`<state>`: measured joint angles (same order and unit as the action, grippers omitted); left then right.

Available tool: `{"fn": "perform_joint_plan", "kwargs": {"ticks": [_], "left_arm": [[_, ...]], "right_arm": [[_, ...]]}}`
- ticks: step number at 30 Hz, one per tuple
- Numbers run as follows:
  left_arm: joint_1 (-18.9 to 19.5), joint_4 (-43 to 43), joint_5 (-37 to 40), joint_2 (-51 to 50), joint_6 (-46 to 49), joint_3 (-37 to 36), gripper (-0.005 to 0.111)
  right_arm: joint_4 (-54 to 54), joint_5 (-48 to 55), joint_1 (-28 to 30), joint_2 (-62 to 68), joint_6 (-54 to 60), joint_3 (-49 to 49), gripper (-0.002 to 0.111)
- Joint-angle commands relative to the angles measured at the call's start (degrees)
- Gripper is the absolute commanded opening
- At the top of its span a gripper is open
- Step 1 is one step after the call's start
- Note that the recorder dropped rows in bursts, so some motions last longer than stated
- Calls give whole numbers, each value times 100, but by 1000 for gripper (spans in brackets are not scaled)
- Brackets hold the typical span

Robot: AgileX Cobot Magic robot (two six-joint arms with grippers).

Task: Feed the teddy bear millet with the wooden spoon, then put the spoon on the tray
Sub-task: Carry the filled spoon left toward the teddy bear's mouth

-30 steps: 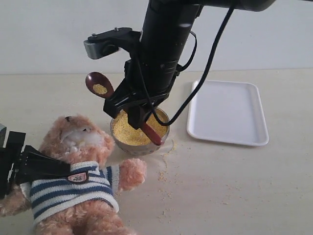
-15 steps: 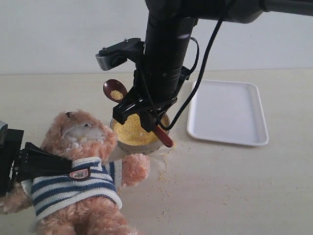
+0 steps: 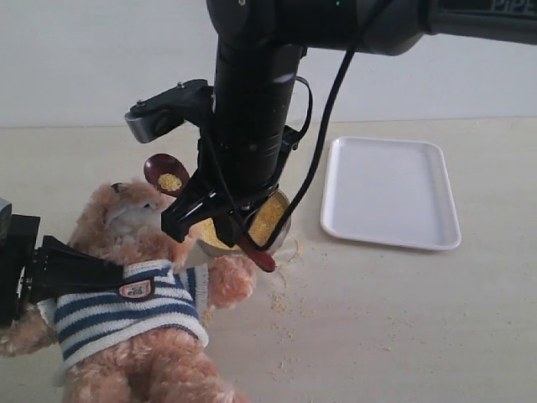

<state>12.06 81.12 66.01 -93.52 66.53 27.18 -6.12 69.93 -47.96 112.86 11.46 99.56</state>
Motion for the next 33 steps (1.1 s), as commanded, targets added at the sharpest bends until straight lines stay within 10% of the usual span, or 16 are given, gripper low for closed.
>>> {"fn": "perform_joint_plan", "kwargs": {"ticks": [1,33], "left_arm": [[-30,-165,-97,4,-160,210,5],[104,-58,395,-1205,-129,737,5]], "right_arm": [[795,3,-195,-42,-229,-22,0],[2560,3,-939,-131,231,-22,0]]}}
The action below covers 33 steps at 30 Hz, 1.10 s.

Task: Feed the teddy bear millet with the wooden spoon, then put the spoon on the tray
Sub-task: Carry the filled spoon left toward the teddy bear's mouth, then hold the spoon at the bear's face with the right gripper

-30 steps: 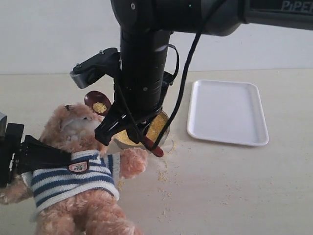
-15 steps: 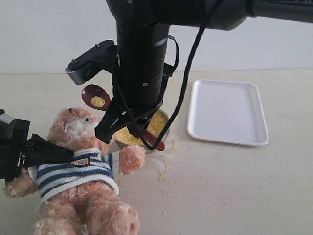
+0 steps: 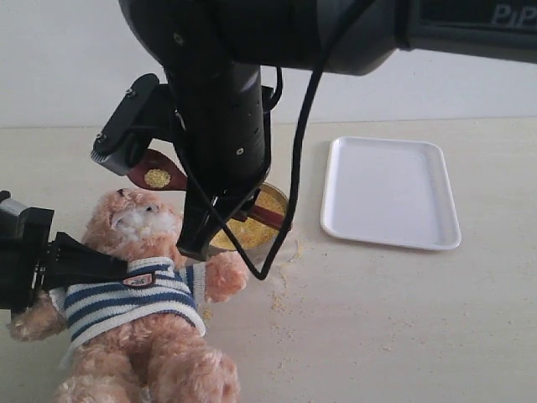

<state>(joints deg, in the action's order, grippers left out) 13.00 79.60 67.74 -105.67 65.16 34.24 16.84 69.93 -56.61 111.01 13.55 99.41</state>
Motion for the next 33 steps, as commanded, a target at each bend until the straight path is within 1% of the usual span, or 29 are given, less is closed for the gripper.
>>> {"fn": "perform_joint_plan", "kwargs": {"ticks": [1,6,11,21,33], "left_arm": [[10,82,222,10,9,31,5],[10,73,222,10,-2,31,5],[10,73,222,10,-2,31,5],[10,73,222,10,-2,31,5],[10,3,222,10,-56,31,5]], "right_arm": [[318,3,-101,118,21,-7,0],[486,-145,-251,391,-17,-7,0],[1457,-338,-612,638,-234,-7,0],[3001,3,-1083,888,-905,-7,0],[3390,3,-1255,897,-973,-7,0]]}}
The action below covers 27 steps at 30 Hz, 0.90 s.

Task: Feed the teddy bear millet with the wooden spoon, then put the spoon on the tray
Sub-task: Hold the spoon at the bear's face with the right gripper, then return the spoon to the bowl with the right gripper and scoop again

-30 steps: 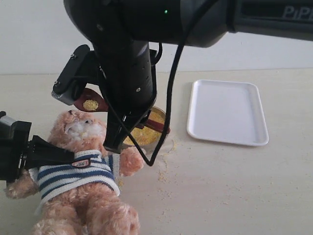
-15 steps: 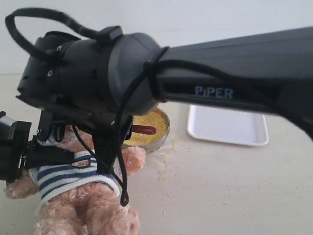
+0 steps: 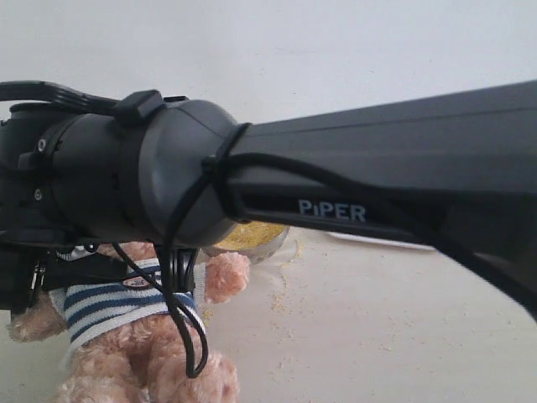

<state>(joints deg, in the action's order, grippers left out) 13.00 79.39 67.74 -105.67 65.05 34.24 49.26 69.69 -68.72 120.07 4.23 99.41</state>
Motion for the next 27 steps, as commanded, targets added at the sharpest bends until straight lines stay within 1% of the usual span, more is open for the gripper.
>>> {"fn": "perform_joint_plan", "kwargs": {"ticks": [1,9,11,13,16,19,21,24,27], "left_arm": [[10,24,222,10,-45,31,5],[10,95,222,10,-56,31,5],[10,108,222,10,32,31,5],[10,180,222,10,154,31,5],[10,330,222,10,333,31,5],[10,382,222,10,380,31,5],[10,404,222,10,380,31,5],[10,429,222,10,399,31,5],[10,562,222,10,477,31,5]], "right_arm": [[137,27,-44,-10,-52,-7,0],[137,27,-20,-122,-53,-7,0],[-67,27,54,-262,38,-7,0],[-501,27,207,-450,282,-7,0],[-1570,27,618,-809,753,-7,0],[-2842,27,1202,-1105,1257,-7,0],[-3384,27,1613,-1244,1503,-7,0],[-3526,27,2097,-1333,1636,-7,0],[-3552,27,2419,-1345,1804,-7,0]]}}
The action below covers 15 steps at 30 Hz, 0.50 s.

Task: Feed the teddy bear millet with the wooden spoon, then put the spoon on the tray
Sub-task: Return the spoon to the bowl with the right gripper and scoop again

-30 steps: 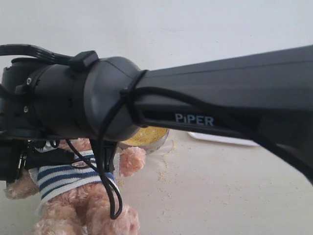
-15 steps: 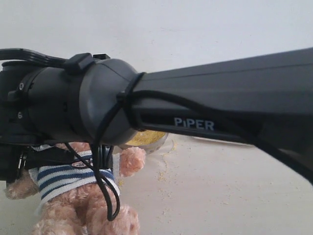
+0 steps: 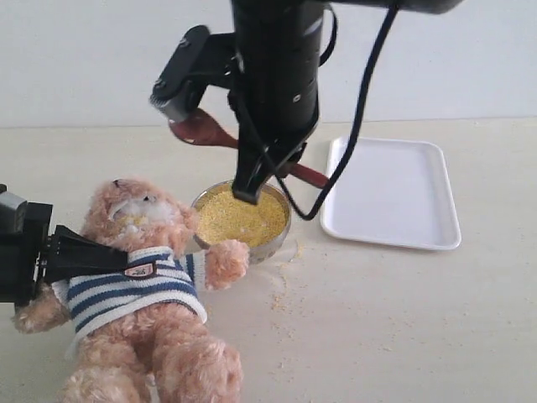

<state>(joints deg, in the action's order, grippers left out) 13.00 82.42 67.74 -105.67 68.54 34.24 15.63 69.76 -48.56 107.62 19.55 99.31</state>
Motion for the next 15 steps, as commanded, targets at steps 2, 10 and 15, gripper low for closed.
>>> {"fn": "perform_joint_plan", "kwargs": {"ticks": [2,10,15], "left_arm": [[10,392,222,10,244,31,5],[10,509,222,10,314,31,5],[10,507,222,10,215,31,5]], "right_arm": [[-336,21,525,-57,587,3,0],[-248,21,753,550,1342,3,0],[1138,21,742,1040,998,3,0]]}}
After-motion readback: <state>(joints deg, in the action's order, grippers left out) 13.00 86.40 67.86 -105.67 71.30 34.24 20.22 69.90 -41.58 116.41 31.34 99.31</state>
